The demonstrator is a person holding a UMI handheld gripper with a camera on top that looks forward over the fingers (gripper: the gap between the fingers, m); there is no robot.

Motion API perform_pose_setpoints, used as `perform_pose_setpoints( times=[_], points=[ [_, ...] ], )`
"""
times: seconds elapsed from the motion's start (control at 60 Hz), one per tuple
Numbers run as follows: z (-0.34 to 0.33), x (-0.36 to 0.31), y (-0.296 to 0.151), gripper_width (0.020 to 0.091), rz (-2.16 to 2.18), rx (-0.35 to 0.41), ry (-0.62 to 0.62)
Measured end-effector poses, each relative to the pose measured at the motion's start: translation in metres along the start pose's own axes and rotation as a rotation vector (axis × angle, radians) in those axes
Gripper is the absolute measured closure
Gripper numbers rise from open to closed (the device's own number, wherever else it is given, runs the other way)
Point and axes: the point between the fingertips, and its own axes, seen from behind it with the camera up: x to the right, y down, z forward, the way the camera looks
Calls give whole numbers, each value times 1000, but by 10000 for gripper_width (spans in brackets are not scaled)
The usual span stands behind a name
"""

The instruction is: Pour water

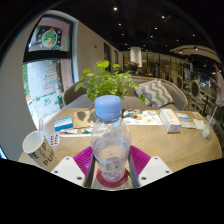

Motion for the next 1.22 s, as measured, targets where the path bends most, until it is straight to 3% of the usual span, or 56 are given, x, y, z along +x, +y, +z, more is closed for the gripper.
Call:
perform_pose_setpoints(
  times=[0.05, 0.133, 0.483, 0.7, 1.217],
  points=[
    [-1, 2, 5, 499, 20, -41, 7],
    [-10, -1, 6, 236, 60, -81, 7],
    [-130, 4, -18, 248, 72, -195, 96],
    [-207, -1, -18, 251, 102, -224, 123],
    [-246, 15, -11, 246, 6, -218, 171]
  ],
)
